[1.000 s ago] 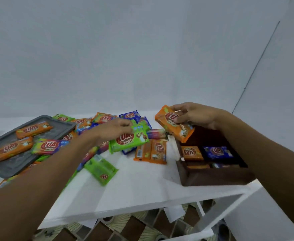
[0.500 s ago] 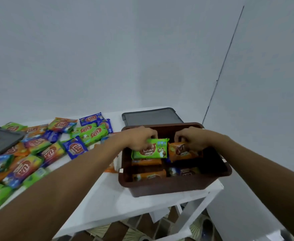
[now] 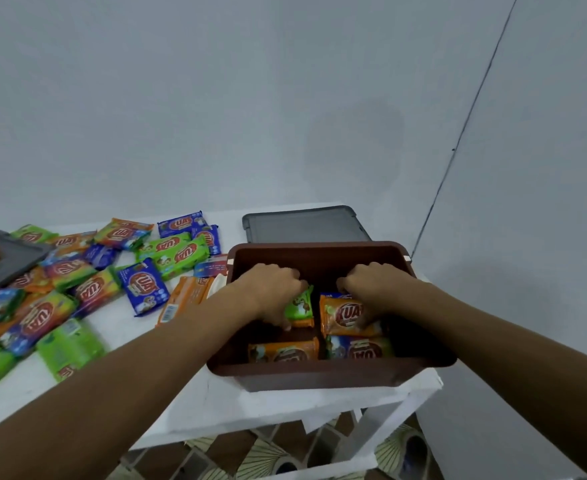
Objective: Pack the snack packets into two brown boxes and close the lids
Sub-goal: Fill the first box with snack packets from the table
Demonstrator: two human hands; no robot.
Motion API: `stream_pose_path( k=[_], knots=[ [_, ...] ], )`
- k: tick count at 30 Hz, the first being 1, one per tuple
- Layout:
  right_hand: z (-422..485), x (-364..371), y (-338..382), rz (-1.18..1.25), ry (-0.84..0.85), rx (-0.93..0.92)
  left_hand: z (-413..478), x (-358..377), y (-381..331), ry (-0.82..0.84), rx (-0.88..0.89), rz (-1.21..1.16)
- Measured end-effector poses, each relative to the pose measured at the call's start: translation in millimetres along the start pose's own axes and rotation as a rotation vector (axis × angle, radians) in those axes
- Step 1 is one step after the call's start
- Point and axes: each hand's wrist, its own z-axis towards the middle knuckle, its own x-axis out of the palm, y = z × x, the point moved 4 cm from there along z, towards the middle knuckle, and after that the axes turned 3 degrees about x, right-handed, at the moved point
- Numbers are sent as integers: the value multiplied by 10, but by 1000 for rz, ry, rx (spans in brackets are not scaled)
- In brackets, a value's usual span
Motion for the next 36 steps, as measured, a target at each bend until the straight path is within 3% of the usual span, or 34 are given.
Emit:
stream_pose_path(
  k=[14, 17, 24, 29, 31, 34, 36],
  knots=[
    [-61, -63, -13, 115, -43, 33, 22, 33, 13, -77, -19, 34],
    [-79, -31, 11, 42, 26, 33, 14, 42, 6, -107, -10, 58],
    [-17, -2, 4, 31, -51, 73, 53, 39, -7, -97, -17, 133],
    [-84, -152, 12, 65, 5, 88, -164, -25, 252, -46, 22, -53],
    [-102, -297, 55, 75, -118, 68, -335, -26, 395, -165, 86, -120],
    [-43, -563, 299, 138, -328, 25, -752, 31, 625, -492, 139, -211],
    [17, -737, 488, 208, -413, 1, -1030, 152, 820, -600, 121, -236]
  ],
)
